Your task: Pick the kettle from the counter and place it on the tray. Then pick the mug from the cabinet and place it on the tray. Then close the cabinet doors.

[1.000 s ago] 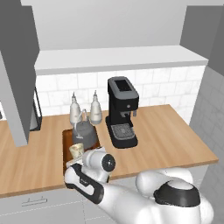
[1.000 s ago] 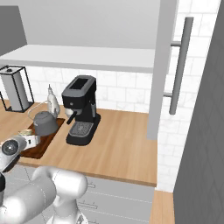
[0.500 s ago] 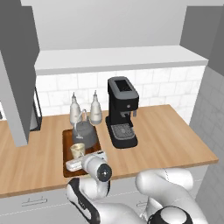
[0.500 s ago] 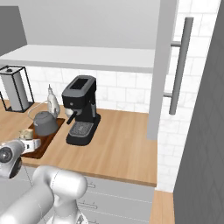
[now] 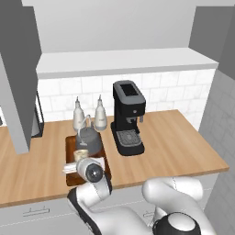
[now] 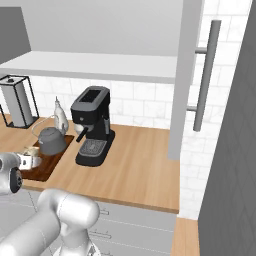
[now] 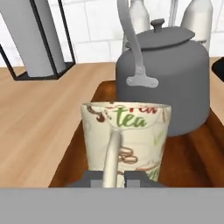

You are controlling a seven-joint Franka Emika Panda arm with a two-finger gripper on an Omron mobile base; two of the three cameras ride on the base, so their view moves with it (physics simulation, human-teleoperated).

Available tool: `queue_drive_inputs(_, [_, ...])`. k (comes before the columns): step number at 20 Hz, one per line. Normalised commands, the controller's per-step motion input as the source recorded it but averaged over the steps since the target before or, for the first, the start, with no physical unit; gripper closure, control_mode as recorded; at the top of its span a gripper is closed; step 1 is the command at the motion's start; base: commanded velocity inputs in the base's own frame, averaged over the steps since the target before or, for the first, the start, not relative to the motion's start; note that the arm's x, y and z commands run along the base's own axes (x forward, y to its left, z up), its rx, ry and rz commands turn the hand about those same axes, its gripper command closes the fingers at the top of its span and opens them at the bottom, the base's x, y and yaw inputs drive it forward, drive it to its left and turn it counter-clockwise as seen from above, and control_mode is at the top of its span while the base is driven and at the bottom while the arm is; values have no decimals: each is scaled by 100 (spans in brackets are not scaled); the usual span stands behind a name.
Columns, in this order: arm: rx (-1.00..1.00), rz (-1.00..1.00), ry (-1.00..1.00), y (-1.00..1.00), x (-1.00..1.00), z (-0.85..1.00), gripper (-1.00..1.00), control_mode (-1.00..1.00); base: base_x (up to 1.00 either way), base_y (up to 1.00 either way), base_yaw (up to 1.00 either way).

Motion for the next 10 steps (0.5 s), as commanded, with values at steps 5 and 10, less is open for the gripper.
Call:
queue_drive_inputs(5, [0,-10,10,20,-15,-37,-100,-100,0,0,0])
queue_drive_inputs(10, [0,-9,7,2,-26,-33,-100,-100,0,0,0])
